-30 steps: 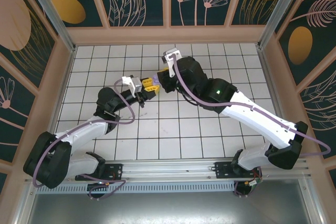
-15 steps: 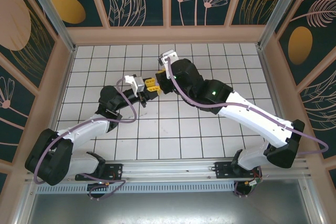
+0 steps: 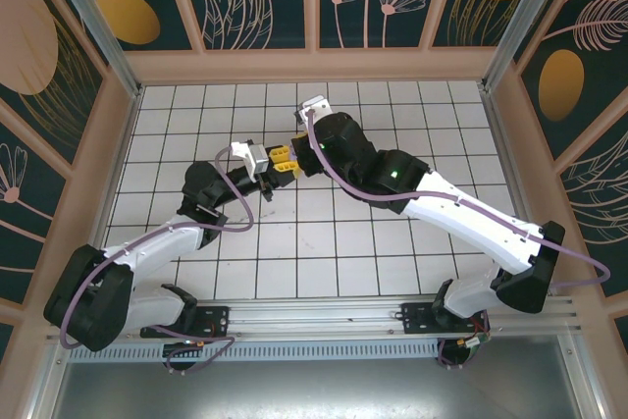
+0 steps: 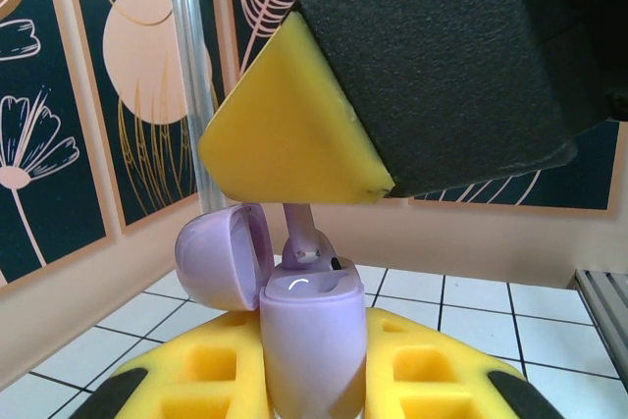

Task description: Insert wireless bluetooth earbuds into charging case

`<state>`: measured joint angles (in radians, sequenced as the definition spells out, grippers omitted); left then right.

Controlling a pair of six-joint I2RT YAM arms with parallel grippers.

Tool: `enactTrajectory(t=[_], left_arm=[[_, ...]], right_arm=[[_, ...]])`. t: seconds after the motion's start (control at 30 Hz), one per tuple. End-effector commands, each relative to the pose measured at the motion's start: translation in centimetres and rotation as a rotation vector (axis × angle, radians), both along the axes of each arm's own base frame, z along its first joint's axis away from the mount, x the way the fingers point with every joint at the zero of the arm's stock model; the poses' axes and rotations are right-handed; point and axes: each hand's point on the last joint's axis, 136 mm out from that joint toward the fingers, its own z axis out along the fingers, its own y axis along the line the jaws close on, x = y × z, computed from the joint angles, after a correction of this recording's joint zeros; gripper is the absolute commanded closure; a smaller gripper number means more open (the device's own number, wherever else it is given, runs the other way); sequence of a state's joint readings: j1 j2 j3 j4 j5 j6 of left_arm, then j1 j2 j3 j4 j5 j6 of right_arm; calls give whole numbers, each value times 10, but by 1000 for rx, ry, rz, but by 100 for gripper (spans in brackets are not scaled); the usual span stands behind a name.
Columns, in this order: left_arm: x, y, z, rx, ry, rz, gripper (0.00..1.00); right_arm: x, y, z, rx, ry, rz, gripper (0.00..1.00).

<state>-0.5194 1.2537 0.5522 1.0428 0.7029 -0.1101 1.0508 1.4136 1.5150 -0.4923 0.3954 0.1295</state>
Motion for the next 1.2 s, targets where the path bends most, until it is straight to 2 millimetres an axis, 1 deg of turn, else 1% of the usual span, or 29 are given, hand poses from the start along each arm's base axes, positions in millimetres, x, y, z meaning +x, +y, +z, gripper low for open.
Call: enactTrajectory(t=[0.0, 0.27, 0.43, 0.77, 0.93, 1.17], left_arm=[[-11, 0, 24, -41, -59, -30, 100], [-10, 0, 27, -43, -59, -22, 100], [-8, 0, 29, -44, -59, -12, 100], [-2, -2, 28, -35, -41, -8, 100], [0, -3, 27, -33, -39, -2, 100], [-1, -2, 30, -38, -45, -6, 100]], right_arm=[[3, 1, -6, -4, 0, -17, 80], [-1, 4, -13, -7, 25, 6, 80], [-4, 2, -15, -8, 31, 10, 81], [-9, 3, -21, -16, 48, 27, 81], [-11, 1, -21, -14, 48, 26, 81], [-10, -2, -28, -39, 50, 11, 81]])
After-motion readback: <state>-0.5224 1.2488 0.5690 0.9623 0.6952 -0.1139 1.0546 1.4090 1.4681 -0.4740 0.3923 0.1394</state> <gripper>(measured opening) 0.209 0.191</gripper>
